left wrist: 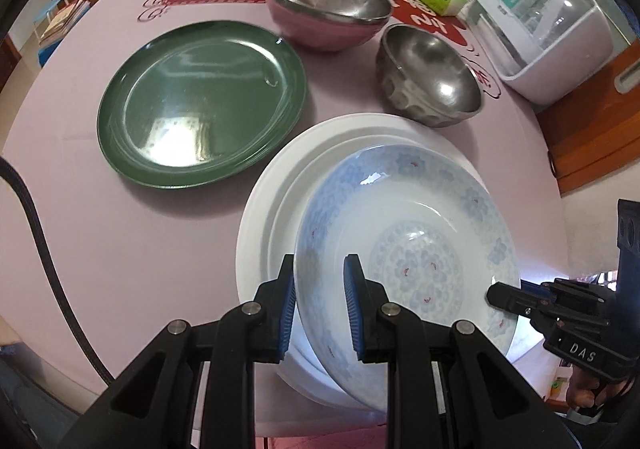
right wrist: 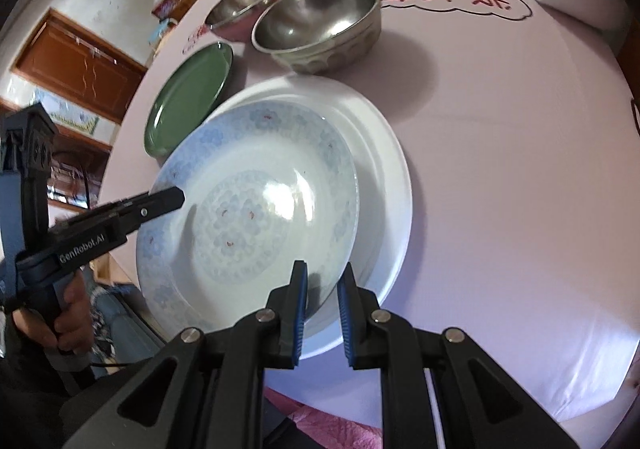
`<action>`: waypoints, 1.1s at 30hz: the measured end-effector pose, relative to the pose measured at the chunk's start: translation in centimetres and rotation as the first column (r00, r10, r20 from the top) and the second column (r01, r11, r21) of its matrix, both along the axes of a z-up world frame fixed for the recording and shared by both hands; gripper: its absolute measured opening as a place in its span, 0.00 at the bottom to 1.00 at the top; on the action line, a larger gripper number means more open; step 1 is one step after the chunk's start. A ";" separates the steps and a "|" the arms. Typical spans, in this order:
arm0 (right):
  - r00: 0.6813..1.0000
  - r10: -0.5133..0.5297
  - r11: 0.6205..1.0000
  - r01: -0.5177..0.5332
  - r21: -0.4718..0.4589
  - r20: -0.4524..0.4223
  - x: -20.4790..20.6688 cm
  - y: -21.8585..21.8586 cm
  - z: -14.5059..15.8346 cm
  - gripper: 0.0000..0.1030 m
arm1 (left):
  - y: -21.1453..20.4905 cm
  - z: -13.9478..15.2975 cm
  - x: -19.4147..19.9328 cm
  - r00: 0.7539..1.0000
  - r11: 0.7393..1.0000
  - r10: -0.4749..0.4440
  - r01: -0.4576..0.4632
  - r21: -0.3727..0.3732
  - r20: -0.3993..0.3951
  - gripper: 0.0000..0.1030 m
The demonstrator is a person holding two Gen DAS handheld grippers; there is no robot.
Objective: Organize plates and bowls
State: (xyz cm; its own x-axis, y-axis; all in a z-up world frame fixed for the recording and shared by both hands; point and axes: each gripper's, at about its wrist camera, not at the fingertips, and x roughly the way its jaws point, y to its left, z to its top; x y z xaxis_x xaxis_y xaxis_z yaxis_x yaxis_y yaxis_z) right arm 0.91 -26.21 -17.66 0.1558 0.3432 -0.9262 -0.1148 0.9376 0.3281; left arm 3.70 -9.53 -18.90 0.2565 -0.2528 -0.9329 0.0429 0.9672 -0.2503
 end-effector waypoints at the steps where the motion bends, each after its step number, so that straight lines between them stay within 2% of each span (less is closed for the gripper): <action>1: 1.000 0.006 1.000 -0.006 -0.007 -0.004 0.1 0.1 -0.1 0.14 | 0.1 -0.3 0.1 1.000 1.000 0.011 -0.011 -0.006 -0.006 0.20; 10: 1.000 0.008 0.999 -0.008 -0.044 -0.009 1.2 0.2 -0.9 0.15 | 0.0 -1.6 0.4 0.999 1.000 0.027 -0.027 -0.009 -0.029 0.21; 13: 1.000 0.006 0.999 -0.006 -0.052 0.004 1.2 0.2 -0.9 0.16 | -0.4 -2.2 0.6 0.999 1.000 0.016 -0.015 0.019 -0.046 0.21; 17: 1.000 0.002 0.998 -0.002 -0.061 0.009 1.7 0.1 -1.0 0.17 | -0.9 -2.0 0.8 1.000 0.999 0.002 -0.001 0.050 -0.029 0.21; 20: 1.000 -0.003 0.998 0.004 -0.065 0.013 1.9 0.1 -0.9 0.17 | -0.9 -1.8 0.7 1.000 0.999 0.011 -0.010 0.046 -0.021 0.21; 27: 0.999 -0.020 0.998 0.022 -0.051 0.046 2.1 -0.6 -0.5 0.18 | -1.2 -0.2 0.3 0.998 0.998 -0.003 0.000 0.056 0.065 0.33; 29: 0.998 -0.015 0.998 0.019 -0.054 0.064 2.0 -0.6 -0.1 0.20 | -1.3 0.2 0.5 0.997 0.999 -0.004 0.000 0.052 0.076 0.33; 32: 0.994 -0.009 0.998 0.015 -0.057 0.113 1.7 -0.4 0.9 0.29 | -1.6 0.4 0.9 0.997 0.999 -0.007 0.003 0.052 0.078 0.40; 33: 0.991 -0.007 0.998 0.015 -0.061 0.135 1.6 -0.3 1.3 0.34 | -1.4 0.6 0.9 0.997 0.999 -0.009 0.004 0.053 0.080 0.45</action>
State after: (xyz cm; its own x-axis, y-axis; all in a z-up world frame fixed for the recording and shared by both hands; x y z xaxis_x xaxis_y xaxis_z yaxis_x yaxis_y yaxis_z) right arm 2.55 -26.51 -16.38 0.2842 0.2839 -0.9158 -0.1437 0.9570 0.2521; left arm 4.59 -10.95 -18.31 0.3299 -0.2059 -0.9213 0.0672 0.9786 -0.1946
